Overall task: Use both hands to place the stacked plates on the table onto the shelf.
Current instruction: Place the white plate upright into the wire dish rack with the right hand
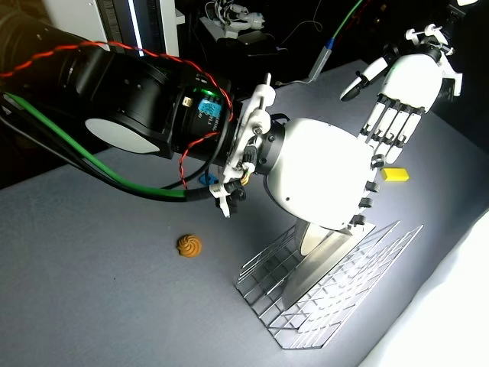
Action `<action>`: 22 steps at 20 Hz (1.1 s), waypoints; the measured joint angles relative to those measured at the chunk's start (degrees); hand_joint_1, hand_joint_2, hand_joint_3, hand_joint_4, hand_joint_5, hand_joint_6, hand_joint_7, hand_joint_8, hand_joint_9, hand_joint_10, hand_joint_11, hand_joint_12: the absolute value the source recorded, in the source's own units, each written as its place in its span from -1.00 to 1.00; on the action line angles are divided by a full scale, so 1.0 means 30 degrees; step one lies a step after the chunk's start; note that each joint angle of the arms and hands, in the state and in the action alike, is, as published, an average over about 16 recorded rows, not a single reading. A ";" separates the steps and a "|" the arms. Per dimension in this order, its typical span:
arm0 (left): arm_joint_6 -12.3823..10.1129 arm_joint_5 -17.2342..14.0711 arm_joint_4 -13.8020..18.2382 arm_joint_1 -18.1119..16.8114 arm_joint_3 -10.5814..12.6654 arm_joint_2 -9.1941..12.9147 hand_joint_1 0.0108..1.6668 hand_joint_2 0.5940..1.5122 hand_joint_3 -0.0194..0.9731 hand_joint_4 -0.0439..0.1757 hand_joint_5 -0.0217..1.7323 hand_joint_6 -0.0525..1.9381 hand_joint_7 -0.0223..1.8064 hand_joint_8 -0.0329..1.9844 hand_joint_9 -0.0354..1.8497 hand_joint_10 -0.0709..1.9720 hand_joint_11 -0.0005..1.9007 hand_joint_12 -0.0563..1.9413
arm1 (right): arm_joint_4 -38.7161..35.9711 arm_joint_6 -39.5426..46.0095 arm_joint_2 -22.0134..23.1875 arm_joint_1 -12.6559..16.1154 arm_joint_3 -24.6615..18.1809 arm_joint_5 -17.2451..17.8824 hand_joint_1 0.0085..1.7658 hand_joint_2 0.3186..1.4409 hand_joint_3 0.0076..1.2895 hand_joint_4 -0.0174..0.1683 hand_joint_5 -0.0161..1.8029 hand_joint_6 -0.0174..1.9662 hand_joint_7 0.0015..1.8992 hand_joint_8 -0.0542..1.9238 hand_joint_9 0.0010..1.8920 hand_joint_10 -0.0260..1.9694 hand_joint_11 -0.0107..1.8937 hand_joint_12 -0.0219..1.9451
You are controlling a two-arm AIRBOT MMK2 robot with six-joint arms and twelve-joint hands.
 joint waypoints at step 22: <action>0.0264 -0.0331 0.0003 0.0339 0.0272 -0.0001 -1.00 0.22 -0.94 -0.55 -0.85 -0.94 -0.83 -0.95 -0.85 -0.93 -0.98 -0.72 | 0.0068 0.0677 -0.1607 -0.1805 0.2384 0.1499 0.37 0.26 -0.99 -0.86 0.06 -0.05 0.19 -0.46 0.18 -0.62 -0.15 0.30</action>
